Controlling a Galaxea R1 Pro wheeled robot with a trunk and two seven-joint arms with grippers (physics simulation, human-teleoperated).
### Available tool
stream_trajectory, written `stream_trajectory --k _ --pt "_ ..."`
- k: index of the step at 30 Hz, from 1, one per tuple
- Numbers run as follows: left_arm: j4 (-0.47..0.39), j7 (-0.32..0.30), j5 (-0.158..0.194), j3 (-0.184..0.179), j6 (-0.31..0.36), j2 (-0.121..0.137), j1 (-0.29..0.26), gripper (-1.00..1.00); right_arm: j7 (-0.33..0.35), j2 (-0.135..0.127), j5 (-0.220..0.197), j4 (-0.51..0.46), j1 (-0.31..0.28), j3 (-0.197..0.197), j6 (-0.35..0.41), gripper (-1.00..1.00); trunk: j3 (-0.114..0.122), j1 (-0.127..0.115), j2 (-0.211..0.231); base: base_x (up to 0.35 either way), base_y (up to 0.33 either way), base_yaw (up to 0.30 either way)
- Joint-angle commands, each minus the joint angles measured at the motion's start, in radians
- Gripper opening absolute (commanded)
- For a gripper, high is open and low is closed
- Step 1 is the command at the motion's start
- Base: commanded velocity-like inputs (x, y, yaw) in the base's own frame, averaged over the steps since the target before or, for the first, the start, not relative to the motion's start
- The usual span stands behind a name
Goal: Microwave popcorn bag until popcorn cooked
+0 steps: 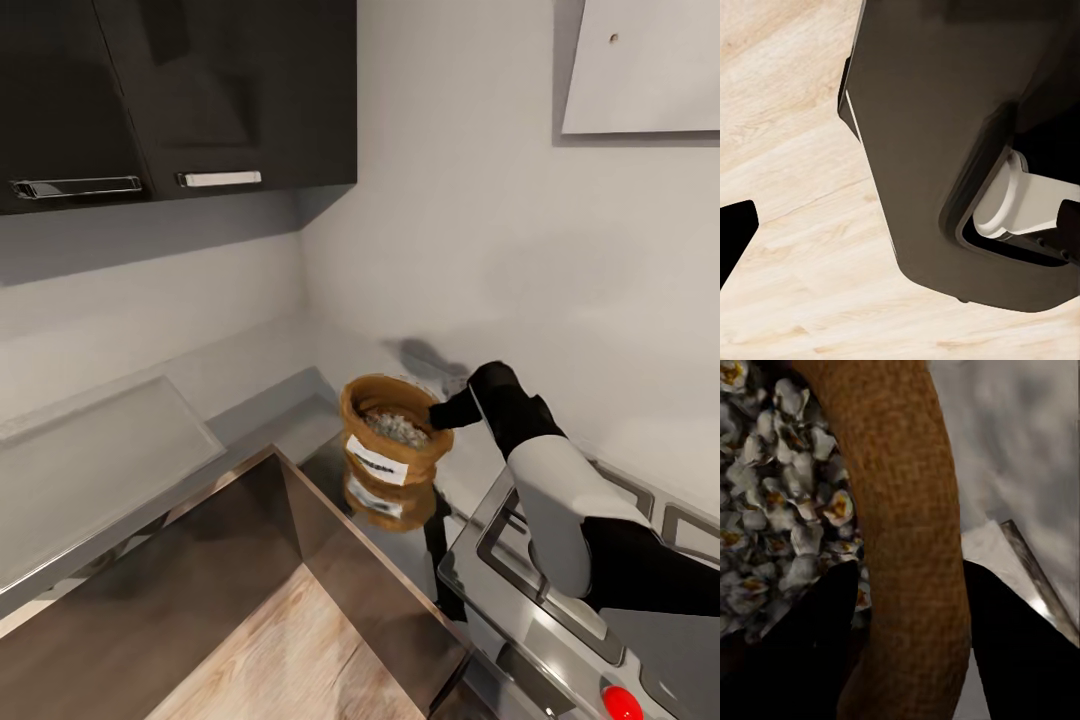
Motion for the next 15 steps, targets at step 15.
stream_trajectory --k 15 --pt "0.000 0.001 0.004 0.001 -0.003 0.000 0.000 1.00 0.011 0.005 0.013 -0.159 0.000 -0.011 0.088 -1.00 -0.002 0.001 -0.001 0.000 0.000 0.000"
